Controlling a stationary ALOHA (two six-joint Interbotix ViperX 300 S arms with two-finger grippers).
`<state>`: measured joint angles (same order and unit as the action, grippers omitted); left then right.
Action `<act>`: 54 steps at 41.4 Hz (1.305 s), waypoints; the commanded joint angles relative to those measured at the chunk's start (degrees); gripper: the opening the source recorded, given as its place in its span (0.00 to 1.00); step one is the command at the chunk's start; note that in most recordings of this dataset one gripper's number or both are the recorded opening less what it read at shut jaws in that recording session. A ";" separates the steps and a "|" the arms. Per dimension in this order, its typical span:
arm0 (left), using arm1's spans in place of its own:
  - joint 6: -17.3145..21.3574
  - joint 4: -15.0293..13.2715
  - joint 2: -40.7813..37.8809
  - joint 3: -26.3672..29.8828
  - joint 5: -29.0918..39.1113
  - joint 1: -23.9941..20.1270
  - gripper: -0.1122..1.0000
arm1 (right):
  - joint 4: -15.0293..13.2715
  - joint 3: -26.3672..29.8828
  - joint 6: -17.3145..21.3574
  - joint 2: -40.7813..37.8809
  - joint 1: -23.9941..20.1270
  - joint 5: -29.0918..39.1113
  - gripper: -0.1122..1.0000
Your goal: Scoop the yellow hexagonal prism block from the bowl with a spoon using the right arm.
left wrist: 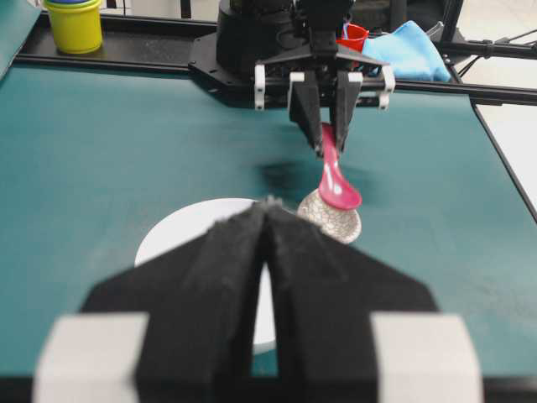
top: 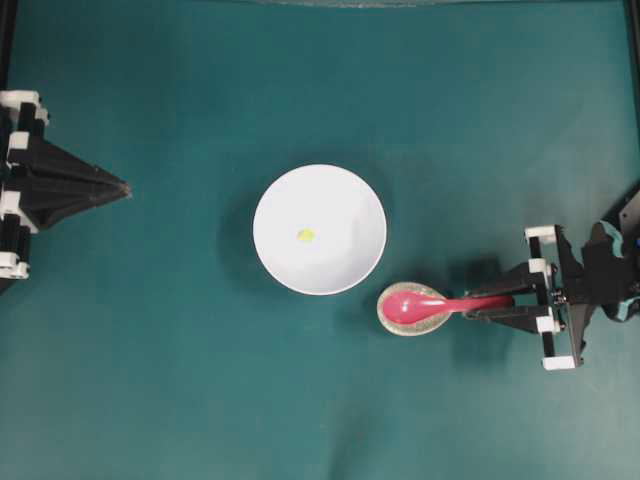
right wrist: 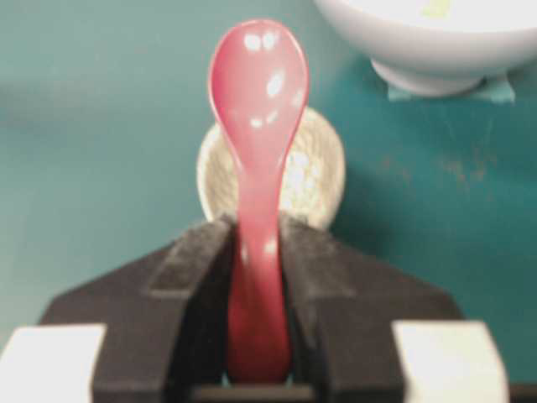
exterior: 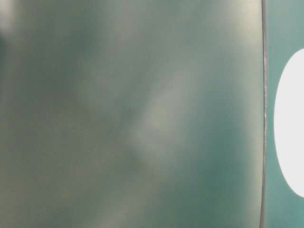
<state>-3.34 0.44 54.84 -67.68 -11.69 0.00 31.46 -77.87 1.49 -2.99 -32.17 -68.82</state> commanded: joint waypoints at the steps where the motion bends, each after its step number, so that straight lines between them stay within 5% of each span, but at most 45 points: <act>1: -0.09 0.18 -0.53 0.79 -0.18 0.00 0.11 | 0.00 0.35 -0.62 4.13 1.23 2.11 0.30; 12: -0.09 0.18 -0.53 0.79 -0.18 -0.09 0.11 | 0.00 2.81 -4.48 15.38 7.21 15.12 0.30; 24: -0.26 0.18 -0.53 0.79 -0.09 -0.09 0.11 | 0.00 10.11 -10.55 24.79 18.37 38.76 0.30; 37: -0.26 0.18 -0.44 0.88 -0.09 -0.09 0.11 | -0.26 20.57 -15.38 26.10 28.30 60.73 0.30; 54: -0.18 0.18 -0.53 0.88 1.23 0.00 0.11 | -1.23 28.13 -15.73 23.29 34.98 73.13 0.30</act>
<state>-3.52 0.44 54.84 -67.68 -10.46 0.00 30.50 -51.94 -14.15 20.21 2.20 2.72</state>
